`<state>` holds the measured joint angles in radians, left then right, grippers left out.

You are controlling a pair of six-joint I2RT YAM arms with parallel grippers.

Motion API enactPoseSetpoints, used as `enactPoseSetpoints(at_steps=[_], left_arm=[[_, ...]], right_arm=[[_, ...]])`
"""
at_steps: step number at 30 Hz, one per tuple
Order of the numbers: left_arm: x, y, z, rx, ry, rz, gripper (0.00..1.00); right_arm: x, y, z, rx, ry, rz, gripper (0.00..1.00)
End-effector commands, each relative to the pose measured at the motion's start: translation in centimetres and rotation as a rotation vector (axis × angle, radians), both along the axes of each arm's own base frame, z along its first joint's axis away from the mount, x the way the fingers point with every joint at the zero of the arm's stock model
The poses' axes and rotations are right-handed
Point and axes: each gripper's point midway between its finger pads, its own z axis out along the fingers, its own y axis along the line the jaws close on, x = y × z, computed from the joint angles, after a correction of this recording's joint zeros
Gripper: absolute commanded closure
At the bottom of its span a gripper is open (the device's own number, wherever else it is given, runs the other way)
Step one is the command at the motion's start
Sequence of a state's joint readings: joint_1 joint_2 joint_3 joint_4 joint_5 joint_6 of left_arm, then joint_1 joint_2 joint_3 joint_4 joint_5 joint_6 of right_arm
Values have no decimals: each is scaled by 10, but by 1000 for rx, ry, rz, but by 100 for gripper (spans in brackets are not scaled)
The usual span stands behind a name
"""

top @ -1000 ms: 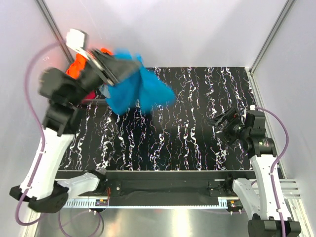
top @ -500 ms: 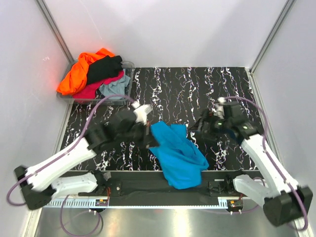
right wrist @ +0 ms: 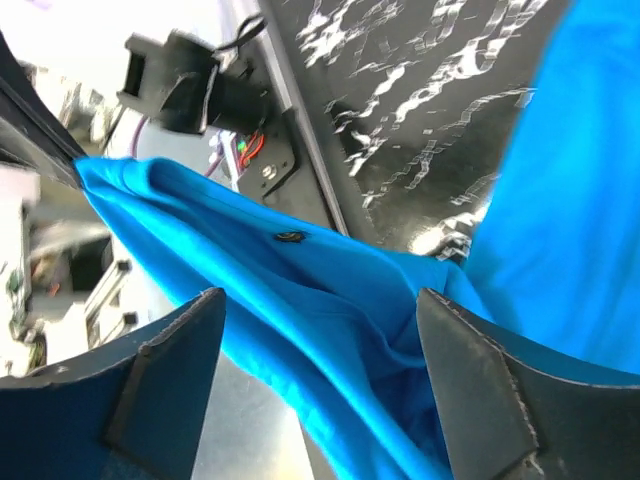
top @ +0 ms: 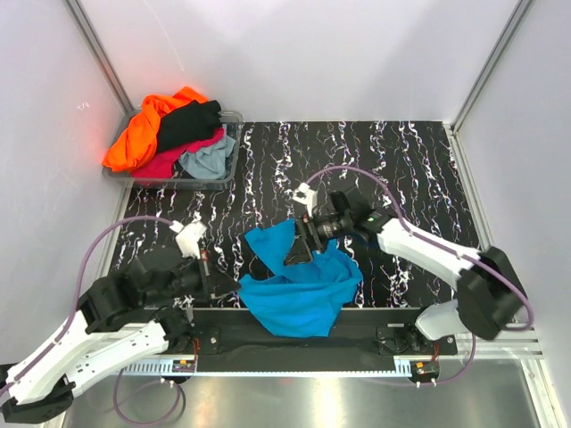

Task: Fold and stack the t-shirts
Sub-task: Move the tshirt to the center of the board, then flatten the tshirt out

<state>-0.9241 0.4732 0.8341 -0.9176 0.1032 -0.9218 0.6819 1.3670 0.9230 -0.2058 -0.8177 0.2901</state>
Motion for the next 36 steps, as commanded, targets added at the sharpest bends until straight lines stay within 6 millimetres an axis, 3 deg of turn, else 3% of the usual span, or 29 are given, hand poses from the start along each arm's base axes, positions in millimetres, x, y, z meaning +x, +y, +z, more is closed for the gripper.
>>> enactPoseSetpoints(at_steps=[1,4,5,6,8,9,11,12,14,15,17,19,21,23,24,26,27,29,30,31,32,33,34,35,36], left_arm=[[1,19,-4,-7,47,125,100],[1,46,-21,48,121,273,100],[0,53,-24,54,132,306,100],[-2,57,-24,34,130,323,100],[0,62,-24,1,123,362,100],[0,64,-25,-9,124,375,100],[-1,67,-25,-46,123,395,100],[-1,69,-25,-54,124,400,100],[-2,70,-23,-71,120,402,100],[-2,70,-23,-73,119,402,100],[-3,71,-22,-68,116,399,100],[-2,72,-19,-67,104,401,100],[0,72,-12,-65,84,393,100],[3,74,-6,-52,49,392,100],[6,74,-4,-33,38,393,100],[17,72,8,-19,-39,391,100],[27,62,19,-27,-76,384,100],[42,56,37,3,-163,373,100],[55,46,42,44,-177,375,100],[67,50,48,96,-230,401,100],[73,51,72,89,-271,423,100],[82,51,79,144,-322,414,100],[97,49,82,218,-350,438,100],[104,49,104,222,-393,453,100],[113,47,113,239,-426,458,100]], right_arm=[[-15,23,0,67,-22,171,18],[14,11,-49,-202,-53,-67,14],[46,-6,-67,-333,-114,-258,13],[57,-15,-78,-401,-86,-369,13],[78,-24,-87,-476,-115,-481,13],[89,-31,-105,-547,-111,-540,14],[111,-34,-110,-615,-135,-624,16],[113,-38,-130,-676,-120,-627,22],[123,-30,-133,-690,-116,-631,40],[121,-28,-148,-722,-91,-607,52],[127,-23,-153,-736,-94,-621,52],[130,-25,-164,-772,-96,-636,45],[135,-37,-171,-832,-119,-678,48],[148,-57,-166,-902,-192,-765,86],[147,-72,-156,-944,-202,-816,100],[144,-99,-135,-1013,-217,-870,100],[141,-106,-107,-972,-230,-897,100],[124,-129,-89,-991,-234,-916,100],[106,-146,-63,-977,-220,-948,100],[93,-158,-57,-983,-207,-958,100],[81,-165,-48,-965,-190,-967,100],[61,-179,-29,-923,-166,-1006,100],[50,-186,-21,-904,-143,-1019,100],[36,-185,-16,-861,-96,-1004,100],[23,-183,-1,-760,-72,-1005,100]])
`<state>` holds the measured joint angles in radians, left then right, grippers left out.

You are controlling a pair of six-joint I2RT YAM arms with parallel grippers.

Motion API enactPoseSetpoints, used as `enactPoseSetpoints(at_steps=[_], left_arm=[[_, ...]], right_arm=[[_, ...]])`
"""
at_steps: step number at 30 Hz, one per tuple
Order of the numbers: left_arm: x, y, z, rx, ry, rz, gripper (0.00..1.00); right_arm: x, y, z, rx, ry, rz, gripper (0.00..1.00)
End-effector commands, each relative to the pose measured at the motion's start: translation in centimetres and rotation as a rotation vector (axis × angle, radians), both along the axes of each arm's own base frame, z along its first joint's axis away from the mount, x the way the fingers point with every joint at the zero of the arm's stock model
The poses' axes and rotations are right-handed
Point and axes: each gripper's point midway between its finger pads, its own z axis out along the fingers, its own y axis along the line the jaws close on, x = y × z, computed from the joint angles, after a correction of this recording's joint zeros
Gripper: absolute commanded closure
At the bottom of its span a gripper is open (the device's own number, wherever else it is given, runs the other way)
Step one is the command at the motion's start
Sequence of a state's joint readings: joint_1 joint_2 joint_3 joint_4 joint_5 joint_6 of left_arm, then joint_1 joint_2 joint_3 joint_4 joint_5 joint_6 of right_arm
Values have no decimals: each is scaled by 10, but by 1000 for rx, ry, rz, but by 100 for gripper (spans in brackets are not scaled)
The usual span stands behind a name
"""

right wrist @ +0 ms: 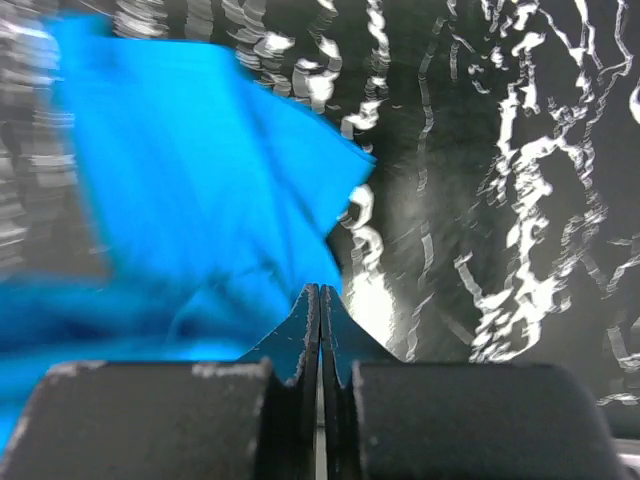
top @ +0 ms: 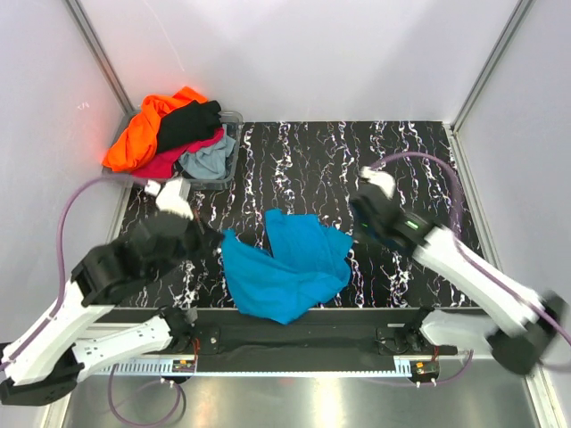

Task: Fold and stack the t-shirts
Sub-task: Flatten the tshirt out

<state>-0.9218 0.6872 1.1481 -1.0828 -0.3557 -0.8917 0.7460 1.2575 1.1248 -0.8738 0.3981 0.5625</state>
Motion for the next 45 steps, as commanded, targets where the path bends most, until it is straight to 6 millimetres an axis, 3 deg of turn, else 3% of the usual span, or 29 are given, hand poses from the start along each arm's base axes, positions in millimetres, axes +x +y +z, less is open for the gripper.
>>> enactPoseSetpoints(at_steps=[1,2,3,4,5,6,7,8,10,11,12,13,14,15,16,18,20,24,26,29,33,36,37,38,40,42,45], left_arm=[[56,0,71,129,-268,36,100],[63,-2,76,146,-271,21,100],[78,9,82,160,-281,49,100],[75,-14,87,89,-272,-79,100],[75,-26,92,41,-291,-159,100],[68,-47,112,-53,-361,-322,100],[64,-51,117,-77,-383,-361,100],[56,-53,123,-95,-408,-389,100],[40,-60,126,-122,-432,-483,100],[31,-58,126,-127,-435,-501,100],[25,-57,124,-142,-422,-509,100],[22,-57,117,-150,-403,-506,100],[15,-53,118,-174,-402,-493,100],[12,-51,115,-183,-396,-487,100],[10,-51,111,-188,-386,-487,100],[6,-46,112,-196,-398,-464,100],[6,-42,113,-197,-405,-441,100],[6,-42,121,-203,-407,-437,100],[8,-42,121,-195,-402,-435,100],[9,-41,125,-186,-411,-427,100],[9,-43,123,-191,-399,-435,100],[8,-41,126,-189,-406,-432,100],[7,-41,127,-191,-406,-433,100],[8,-41,127,-190,-405,-432,100],[7,-41,129,-192,-408,-435,100],[5,-41,130,-193,-405,-436,100],[4,-38,131,-193,-409,-424,100]], right_arm=[[-58,-24,7,104,87,-34,100],[-68,3,11,240,119,58,100],[-80,14,-1,278,157,156,100],[-86,31,-1,340,183,250,100],[-93,70,19,506,171,420,98],[-96,82,21,555,145,518,77],[-93,94,32,613,97,574,54],[-85,112,57,696,-18,659,43],[-74,124,72,691,-126,759,24],[-61,135,67,655,-153,806,22],[-53,146,83,658,-187,852,21],[-49,162,67,660,-118,906,19],[-44,171,67,655,-113,939,18],[-36,182,83,663,-143,971,16],[-29,187,81,643,-153,978,14],[-13,196,71,600,-222,1022,13],[-15,209,59,600,-234,1146,15],[-32,222,52,658,-172,1244,24],[-49,222,52,689,-147,1286,28],[-59,222,59,706,-226,1302,26],[-54,228,31,670,-198,1272,25],[-25,233,13,595,-245,1163,41],[-13,233,9,561,-268,1116,65],[-6,236,4,559,-266,1088,67],[1,241,4,542,-282,1095,66],[6,243,10,524,-305,1098,48],[7,240,9,489,-317,1114,42]])
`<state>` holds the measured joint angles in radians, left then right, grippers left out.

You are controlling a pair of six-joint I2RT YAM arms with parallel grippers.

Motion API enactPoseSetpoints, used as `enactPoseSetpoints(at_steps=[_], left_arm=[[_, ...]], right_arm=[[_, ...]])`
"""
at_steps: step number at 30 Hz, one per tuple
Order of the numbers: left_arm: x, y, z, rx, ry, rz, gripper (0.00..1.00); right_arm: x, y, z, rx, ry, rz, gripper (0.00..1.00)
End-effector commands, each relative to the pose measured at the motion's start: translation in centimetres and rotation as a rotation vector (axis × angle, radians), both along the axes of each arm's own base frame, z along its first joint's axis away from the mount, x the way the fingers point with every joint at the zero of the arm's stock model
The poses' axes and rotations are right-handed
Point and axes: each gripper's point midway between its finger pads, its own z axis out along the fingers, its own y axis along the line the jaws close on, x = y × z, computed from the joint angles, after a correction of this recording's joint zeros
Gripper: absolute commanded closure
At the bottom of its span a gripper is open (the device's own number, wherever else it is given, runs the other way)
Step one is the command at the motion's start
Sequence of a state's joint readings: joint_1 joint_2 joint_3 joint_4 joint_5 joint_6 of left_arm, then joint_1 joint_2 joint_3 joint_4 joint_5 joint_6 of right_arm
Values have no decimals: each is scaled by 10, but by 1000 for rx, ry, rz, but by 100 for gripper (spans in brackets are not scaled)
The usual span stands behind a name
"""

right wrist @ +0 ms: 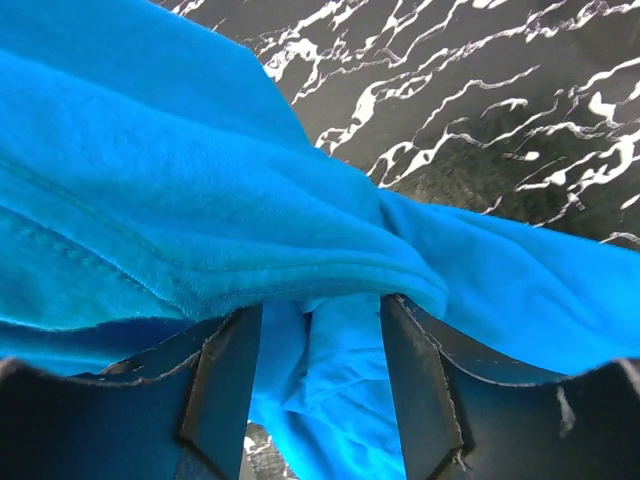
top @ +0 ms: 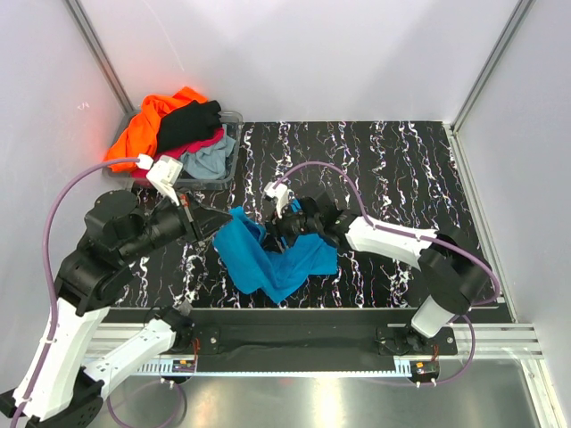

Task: Fold and stack the t-shirts
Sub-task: Flatten the tshirt out

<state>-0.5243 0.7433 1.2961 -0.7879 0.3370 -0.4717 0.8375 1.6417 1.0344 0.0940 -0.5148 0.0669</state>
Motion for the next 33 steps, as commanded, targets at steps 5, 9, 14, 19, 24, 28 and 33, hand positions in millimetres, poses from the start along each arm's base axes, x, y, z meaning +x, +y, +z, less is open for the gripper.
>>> enactPoseSetpoints(at_steps=[5,9,14,19,24,28,33], left_arm=[[-11,2,27,-51,-66,-20,100],[-14,4,31,-52,-73,-23,100],[-15,8,32,-46,-75,-5,100],[-2,26,39,0,-107,118,100],[22,86,60,144,-193,433,100],[23,93,104,152,-307,450,100],[-5,98,186,69,-509,401,100]], right_arm=[[18,17,44,100,-140,2,45],[18,30,52,148,-124,38,46],[8,39,80,242,-125,91,100],[35,1,106,168,-238,-171,100],[57,-65,182,122,-505,-433,100],[45,-94,255,166,-584,-478,100],[12,-107,363,349,-652,-425,100]])
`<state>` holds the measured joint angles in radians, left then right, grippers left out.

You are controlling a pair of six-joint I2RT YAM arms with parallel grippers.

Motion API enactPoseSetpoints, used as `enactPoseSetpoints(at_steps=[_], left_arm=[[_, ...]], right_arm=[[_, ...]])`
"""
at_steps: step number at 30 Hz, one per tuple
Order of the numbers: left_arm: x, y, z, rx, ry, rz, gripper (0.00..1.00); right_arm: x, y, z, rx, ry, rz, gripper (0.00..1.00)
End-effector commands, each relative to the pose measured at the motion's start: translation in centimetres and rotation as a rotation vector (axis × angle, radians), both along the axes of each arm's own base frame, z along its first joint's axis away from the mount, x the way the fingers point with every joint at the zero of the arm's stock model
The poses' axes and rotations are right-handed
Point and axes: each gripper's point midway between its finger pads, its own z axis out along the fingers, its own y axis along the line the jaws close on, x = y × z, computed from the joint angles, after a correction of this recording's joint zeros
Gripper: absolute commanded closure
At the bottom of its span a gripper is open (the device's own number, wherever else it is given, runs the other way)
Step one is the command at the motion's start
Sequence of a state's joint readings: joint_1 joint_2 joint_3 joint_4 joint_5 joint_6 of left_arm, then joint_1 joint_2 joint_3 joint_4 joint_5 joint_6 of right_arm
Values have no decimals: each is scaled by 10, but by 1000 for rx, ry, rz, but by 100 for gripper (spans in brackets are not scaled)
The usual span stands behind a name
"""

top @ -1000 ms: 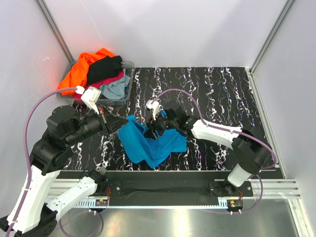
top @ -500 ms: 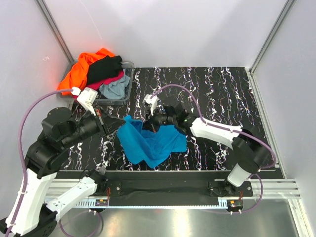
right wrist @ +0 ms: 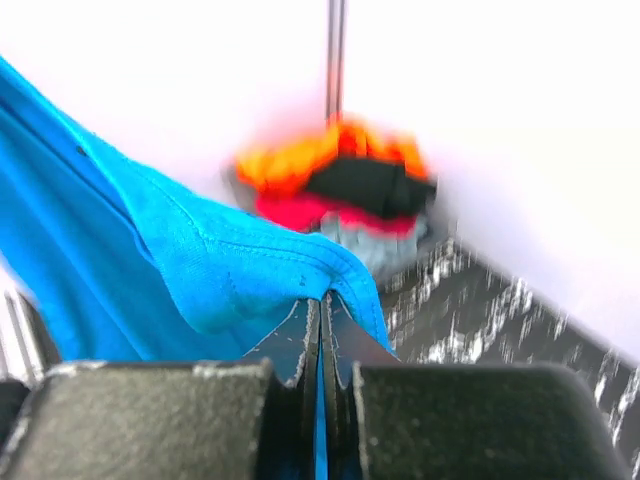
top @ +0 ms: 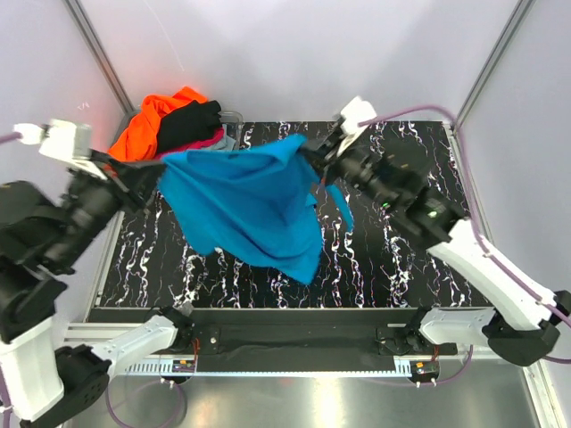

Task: Fold and stack the t-shirts
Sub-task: Flatten the tshirt out

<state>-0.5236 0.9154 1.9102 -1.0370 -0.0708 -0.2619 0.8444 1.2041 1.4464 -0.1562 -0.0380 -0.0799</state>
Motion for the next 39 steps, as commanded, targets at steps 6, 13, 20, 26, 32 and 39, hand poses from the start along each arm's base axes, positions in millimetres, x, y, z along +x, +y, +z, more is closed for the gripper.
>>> enactPoseSetpoints(at_steps=[6,13,20,26,32,39], left_arm=[[-91,47,141,-96,-500,-31,100],[-147,92,184,-246,-721,16,100],[-48,44,133,-107,-530,39,100],[124,-68,-20,265,-189,21,100],[260,-138,-104,267,-93,-23,100],[366,-256,-179,175,-16,-175,100]], right_arm=[[-73,-22,143,157,-141,220,100],[-126,-23,202,291,-148,454,100],[-88,-14,145,265,45,302,100],[-1,-70,-31,118,382,-362,100],[43,-202,-186,21,697,-900,100],[37,-307,-280,-90,1015,-1249,100]])
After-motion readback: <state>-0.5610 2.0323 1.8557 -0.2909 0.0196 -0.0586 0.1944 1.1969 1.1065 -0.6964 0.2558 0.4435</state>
